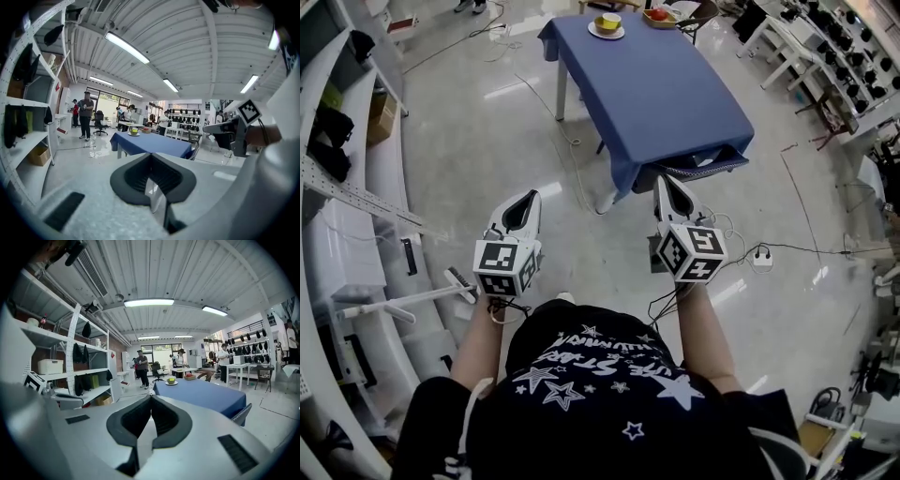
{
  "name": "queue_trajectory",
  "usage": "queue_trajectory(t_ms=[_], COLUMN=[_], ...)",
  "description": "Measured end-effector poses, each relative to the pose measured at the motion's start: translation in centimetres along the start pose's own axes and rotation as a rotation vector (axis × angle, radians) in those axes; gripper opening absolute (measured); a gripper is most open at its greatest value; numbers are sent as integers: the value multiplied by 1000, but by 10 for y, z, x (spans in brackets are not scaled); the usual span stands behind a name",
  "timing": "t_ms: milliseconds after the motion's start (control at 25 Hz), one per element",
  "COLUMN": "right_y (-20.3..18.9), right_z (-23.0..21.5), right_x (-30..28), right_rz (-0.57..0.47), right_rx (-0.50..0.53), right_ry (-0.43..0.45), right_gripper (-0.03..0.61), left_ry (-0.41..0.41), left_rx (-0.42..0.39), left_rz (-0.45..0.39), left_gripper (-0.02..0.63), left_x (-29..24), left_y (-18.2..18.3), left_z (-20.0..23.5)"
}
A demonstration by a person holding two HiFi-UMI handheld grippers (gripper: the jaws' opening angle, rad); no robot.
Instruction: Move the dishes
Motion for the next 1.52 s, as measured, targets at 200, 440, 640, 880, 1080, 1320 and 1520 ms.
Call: queue_trajectory(t_ms=[200,440,640,880,1080,1320,1520], right_y=[-3,-14,-20,-20,-11,6,23], right_z=[21,22,9,-22,-58,-105,-147], right_x=[-18,-34,-60,-120,-191,-284,-347], right_rz=[26,93,119,140,136,129,140], right_rx=[-5,-9,-36,-41,-78,-105,-113], right_ry=[36,40,48,41,54,77,90], right_gripper=[138,324,362,368,368,367,367], left_ry=[-12,3,15,52,75,61,55], left_rx=[-1,40,39,23,0,7,23], left_rz=[4,28,39,39,47,69,70], left_gripper=[20,20,20,20,20,20,20], left_x=[3,-3,-19,-59,-112,-199,-272], left_y=[9,2,5,23,47,88,122], left_z=[24,39,45,66,85,97,110])
Point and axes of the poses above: the fingertips, and each gripper's own axes: x backward along the fingers, z to its left, y out of its top, the point moved 9 cm from there along x, backward along the fingers, and after that the axes turned 13 degrees about x, right-handed, at the moved point
